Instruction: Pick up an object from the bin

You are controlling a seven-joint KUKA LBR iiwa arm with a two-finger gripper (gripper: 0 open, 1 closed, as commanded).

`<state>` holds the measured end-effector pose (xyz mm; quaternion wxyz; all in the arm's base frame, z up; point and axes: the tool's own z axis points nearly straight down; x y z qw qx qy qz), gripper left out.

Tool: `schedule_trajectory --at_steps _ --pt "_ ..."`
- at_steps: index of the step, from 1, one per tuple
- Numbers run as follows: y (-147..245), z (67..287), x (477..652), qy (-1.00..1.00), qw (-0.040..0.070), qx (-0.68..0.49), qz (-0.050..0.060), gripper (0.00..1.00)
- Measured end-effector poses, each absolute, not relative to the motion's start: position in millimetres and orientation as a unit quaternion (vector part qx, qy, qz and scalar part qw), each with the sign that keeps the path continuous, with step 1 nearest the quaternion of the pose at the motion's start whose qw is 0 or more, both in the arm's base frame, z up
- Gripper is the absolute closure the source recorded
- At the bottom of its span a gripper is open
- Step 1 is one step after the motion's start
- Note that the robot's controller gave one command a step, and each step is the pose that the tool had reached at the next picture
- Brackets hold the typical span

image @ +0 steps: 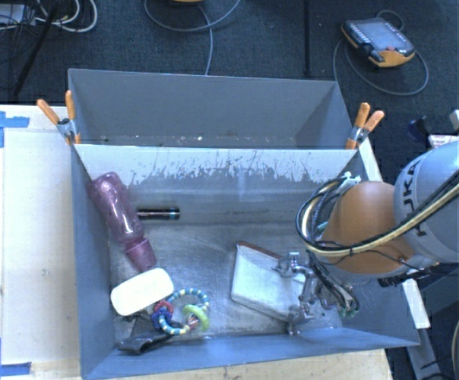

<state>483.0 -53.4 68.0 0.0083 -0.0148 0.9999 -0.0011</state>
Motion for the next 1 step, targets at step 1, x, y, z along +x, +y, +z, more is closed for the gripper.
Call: schedule_trajectory --at_steps 1 --pt "-9.5 72.5 480.7 1.0 0.006 0.012 0.0 0.0"
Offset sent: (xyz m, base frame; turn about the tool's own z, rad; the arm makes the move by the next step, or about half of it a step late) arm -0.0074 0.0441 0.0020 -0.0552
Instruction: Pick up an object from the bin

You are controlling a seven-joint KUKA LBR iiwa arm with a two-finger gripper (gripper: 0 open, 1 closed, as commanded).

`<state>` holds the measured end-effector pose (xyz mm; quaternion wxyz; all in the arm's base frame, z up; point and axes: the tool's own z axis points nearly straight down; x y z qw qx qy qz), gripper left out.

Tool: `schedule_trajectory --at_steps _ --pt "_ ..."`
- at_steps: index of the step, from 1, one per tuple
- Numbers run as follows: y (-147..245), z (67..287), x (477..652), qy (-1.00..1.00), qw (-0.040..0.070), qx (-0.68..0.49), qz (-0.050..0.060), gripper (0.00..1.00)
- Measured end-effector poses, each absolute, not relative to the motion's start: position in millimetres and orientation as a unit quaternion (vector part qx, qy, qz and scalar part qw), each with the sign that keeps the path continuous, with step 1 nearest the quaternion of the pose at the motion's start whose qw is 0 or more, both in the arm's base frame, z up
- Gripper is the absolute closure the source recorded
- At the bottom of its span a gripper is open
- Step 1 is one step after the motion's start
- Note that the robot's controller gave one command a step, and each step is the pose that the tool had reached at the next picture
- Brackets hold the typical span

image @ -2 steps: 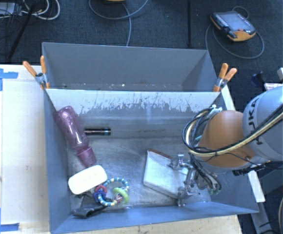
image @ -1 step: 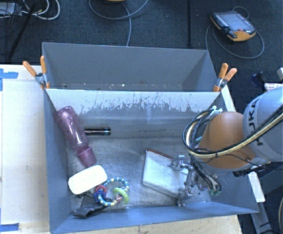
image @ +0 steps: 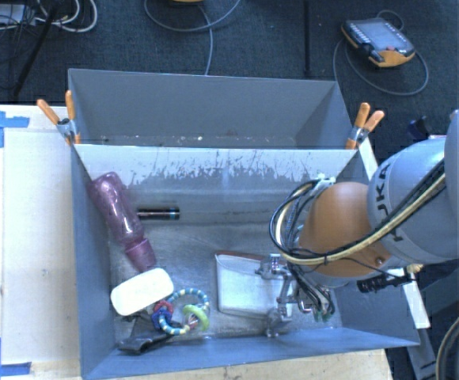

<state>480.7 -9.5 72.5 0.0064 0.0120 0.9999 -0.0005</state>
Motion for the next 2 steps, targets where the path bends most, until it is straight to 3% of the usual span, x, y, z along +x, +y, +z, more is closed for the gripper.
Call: schedule_trajectory --at_steps 1,2 --pt "-9.0 73.7 481.5 0.999 0.01 -0.041 -0.001 1.0" --pt "-8.9 73.7 481.5 0.999 0.01 -0.042 -0.001 1.0"
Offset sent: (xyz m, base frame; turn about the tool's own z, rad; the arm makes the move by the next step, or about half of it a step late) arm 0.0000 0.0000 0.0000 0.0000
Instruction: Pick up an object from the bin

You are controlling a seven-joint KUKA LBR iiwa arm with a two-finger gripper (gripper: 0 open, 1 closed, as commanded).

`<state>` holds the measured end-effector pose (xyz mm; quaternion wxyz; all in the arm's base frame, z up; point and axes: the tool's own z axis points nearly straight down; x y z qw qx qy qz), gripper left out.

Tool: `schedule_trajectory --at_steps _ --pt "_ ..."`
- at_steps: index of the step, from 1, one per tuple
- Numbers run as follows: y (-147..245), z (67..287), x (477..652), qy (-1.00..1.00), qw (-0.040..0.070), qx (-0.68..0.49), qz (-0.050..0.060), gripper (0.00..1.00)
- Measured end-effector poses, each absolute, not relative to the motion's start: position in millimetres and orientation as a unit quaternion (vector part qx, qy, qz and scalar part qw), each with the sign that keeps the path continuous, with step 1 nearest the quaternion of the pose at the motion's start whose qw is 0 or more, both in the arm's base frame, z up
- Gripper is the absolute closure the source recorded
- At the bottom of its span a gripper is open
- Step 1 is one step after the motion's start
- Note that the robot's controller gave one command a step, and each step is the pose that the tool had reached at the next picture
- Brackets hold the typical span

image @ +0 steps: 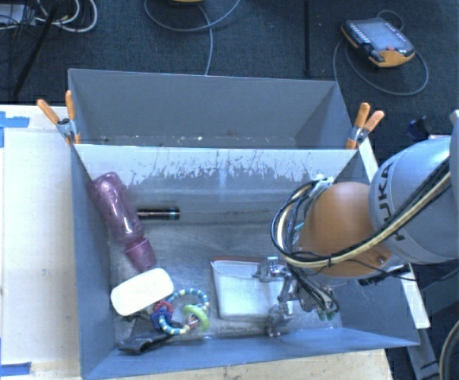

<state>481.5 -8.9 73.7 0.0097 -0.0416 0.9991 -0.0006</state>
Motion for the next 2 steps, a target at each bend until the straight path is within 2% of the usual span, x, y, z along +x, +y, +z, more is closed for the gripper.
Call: schedule_trajectory --at_steps 2 --pt "-8.0 91.5 478.7 0.999 0.0 -0.043 0.0 1.0"
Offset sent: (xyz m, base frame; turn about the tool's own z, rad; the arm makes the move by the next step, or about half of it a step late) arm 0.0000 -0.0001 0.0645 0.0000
